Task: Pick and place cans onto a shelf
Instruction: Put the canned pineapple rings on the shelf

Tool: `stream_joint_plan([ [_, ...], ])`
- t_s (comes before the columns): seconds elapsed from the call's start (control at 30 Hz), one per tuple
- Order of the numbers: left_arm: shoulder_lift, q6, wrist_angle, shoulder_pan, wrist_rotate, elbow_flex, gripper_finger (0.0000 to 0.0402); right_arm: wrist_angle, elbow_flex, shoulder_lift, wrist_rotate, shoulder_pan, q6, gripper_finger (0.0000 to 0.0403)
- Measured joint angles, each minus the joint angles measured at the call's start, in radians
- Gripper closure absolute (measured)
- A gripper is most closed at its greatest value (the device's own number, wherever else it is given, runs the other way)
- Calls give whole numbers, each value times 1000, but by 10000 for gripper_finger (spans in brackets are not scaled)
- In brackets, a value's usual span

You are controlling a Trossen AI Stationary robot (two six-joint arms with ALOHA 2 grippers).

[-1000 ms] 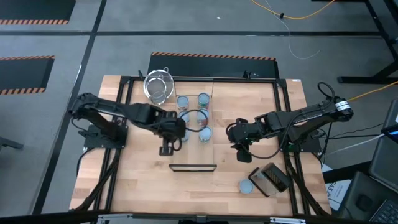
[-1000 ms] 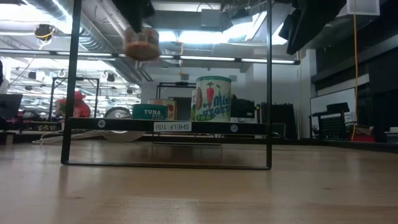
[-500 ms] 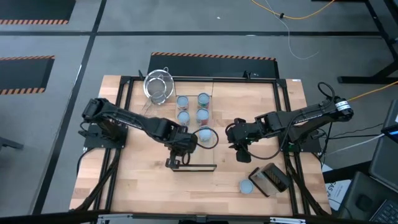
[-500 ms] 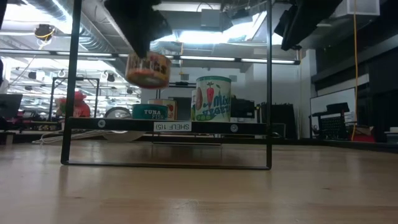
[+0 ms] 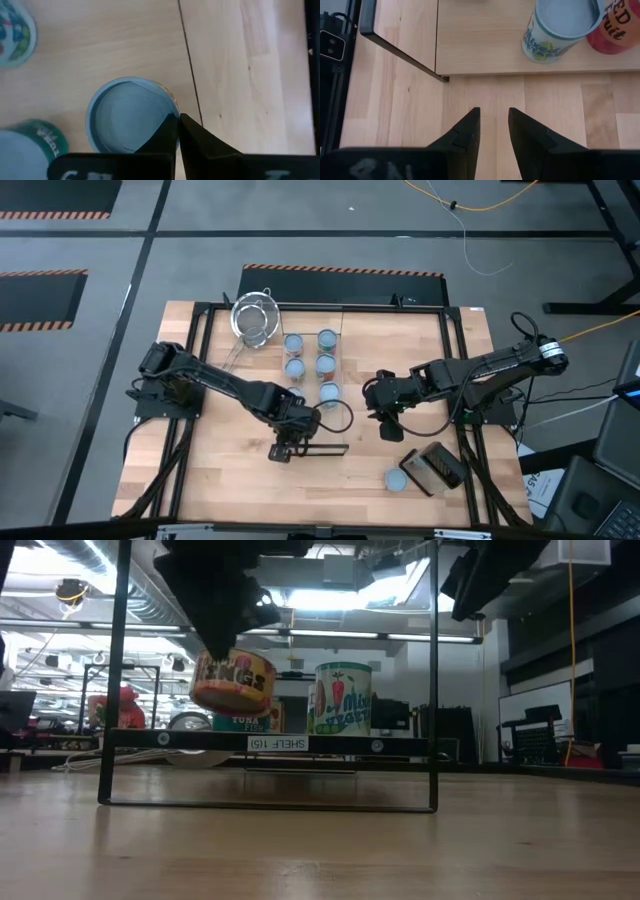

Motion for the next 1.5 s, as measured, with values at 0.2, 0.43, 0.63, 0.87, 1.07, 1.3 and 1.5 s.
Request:
stream_joint_plan([
  [0.2,1,-7,-1,2,6,-3,393,-1,0,0,0,0,0,297],
  [0.43,2,-26,-4,5,7,-4,396,0,0,0,0,0,0,297],
  [0.63,-35,-30,-6,4,-28,-11,399,0,0,0,0,0,0,297],
  [0.87,-130,-27,-6,14,-70,-9,399,1,0,0,0,0,0,297],
  [1.07,-150,-22,-67,47,-73,-9,399,1,0,0,0,0,1,297],
  [1.3,-150,-2,36,65,-41,-109,399,0,0,0,0,0,0,297],
  [1.5,-150,-3,121,65,-8,-177,396,0,0,0,0,0,0,297],
])
